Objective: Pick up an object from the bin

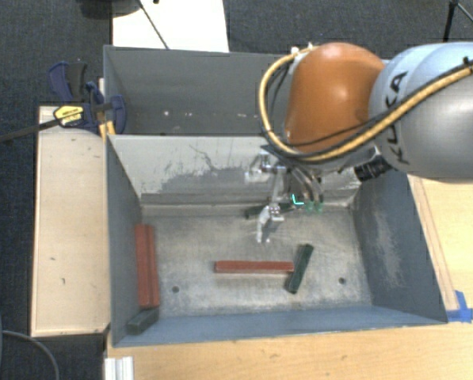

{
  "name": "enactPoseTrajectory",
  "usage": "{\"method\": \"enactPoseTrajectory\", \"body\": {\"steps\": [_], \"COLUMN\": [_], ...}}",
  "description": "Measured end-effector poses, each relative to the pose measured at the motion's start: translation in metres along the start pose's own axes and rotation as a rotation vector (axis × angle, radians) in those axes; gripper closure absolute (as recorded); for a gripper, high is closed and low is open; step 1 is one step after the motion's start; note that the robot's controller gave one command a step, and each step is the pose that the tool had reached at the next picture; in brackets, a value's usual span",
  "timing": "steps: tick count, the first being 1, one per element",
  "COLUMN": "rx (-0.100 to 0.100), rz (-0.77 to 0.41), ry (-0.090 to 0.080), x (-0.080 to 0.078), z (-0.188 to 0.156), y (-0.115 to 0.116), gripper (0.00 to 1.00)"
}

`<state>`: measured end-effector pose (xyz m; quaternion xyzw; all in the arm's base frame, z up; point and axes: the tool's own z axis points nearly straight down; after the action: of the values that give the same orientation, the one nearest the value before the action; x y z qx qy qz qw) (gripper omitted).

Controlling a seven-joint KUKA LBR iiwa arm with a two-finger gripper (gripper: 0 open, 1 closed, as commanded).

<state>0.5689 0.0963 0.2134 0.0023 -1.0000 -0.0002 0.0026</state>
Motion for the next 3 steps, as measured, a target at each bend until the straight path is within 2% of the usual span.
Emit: {"method": "enactPoseTrajectory", "body": {"steps": [1,2,3], "rx": [-0.001,-0.001,0.0], "rz": [0.003,0.014,-0.023], "ry": [-0.009,-0.011,-0.001], "x": [-0.002,0.026,0.047], "z": [-0.005,0.06,0.076], "y": [-0.001,-0.014,-0.024], "gripper": [0.0,0.0,0.0]}}
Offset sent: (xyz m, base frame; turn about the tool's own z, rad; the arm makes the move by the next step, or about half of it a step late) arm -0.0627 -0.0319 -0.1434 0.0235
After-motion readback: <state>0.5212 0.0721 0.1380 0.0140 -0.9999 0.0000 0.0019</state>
